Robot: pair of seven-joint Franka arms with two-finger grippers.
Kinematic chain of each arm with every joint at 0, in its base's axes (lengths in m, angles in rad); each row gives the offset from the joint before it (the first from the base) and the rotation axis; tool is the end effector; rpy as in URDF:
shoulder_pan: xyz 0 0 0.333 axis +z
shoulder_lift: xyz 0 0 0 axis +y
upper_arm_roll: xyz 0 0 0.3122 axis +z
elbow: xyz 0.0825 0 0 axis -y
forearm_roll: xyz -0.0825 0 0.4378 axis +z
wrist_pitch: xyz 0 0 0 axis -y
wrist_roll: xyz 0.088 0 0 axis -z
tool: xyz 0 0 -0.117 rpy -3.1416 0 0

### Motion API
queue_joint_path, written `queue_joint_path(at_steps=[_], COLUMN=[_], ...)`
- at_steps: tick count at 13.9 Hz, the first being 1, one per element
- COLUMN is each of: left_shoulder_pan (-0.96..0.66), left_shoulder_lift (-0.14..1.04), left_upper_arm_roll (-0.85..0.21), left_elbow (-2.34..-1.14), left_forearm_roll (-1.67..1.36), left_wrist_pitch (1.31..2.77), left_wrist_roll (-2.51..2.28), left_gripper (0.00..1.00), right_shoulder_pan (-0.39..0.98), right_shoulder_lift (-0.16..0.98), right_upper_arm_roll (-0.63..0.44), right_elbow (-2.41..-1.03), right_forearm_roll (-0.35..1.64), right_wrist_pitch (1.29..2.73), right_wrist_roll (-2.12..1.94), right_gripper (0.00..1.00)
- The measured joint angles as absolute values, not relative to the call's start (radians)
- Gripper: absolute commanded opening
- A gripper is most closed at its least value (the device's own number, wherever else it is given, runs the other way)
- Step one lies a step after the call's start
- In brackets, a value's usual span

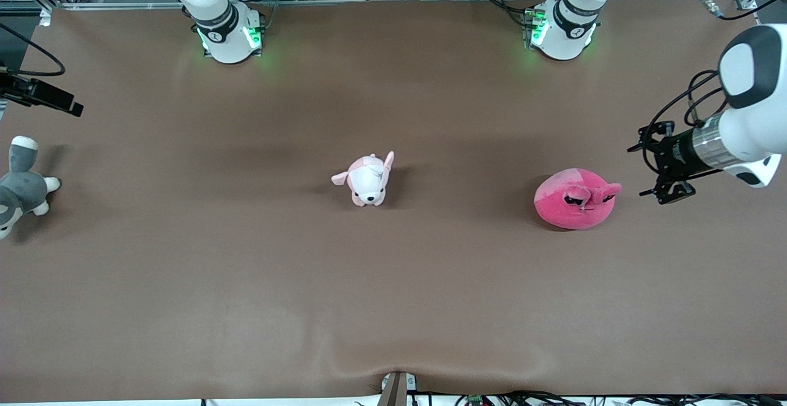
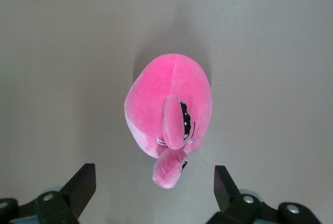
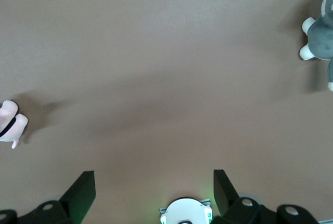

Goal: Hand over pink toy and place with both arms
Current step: 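Reach the left gripper down toward the pink plush toy, then close the left gripper on the pink toy's tail and lift it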

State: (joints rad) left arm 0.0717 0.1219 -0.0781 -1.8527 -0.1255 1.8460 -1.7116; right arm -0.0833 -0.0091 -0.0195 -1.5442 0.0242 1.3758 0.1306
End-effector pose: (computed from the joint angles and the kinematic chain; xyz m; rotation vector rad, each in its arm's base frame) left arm 0.6273 -0.0140 0.4104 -2.0004 -2.3882 0.2821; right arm 0.5798 -0.0567 0.6146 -3.0890 0.3577 0.2487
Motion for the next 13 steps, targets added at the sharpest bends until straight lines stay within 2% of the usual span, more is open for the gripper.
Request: queue_joint_path(at_steps=[5, 10, 13], left_shoulder_pan=[0.075, 0.080, 0.080], left_shoulder_lift=[0.129, 0.167, 0.199], left_upper_arm_roll=[-0.077, -0.075, -0.075], left_elbow=[-1.958, -1.966, -1.965], left_forearm_roll=[-0.129, -0.179, -0.180], left_wrist_pitch=[1.969, 1.992, 2.020], left_wrist_roll=[-1.715, -1.715, -1.715], left_gripper=[1.00, 1.00, 0.86], right_shoulder_pan=[-0.081, -0.075, -0.036], right_shoulder_lift=[-0.009, -0.009, -0.009], right_upper_arm_roll=[-0.019, -0.018, -0.017], right_elbow=[-1.544, -1.544, -1.544], right_forearm_roll=[0.025, 0.028, 0.030], right_wrist_pitch=[1.367, 1.357, 1.353], right_wrist_roll=[0.142, 0.178, 0.254], right_gripper=[1.00, 1.00, 1.00])
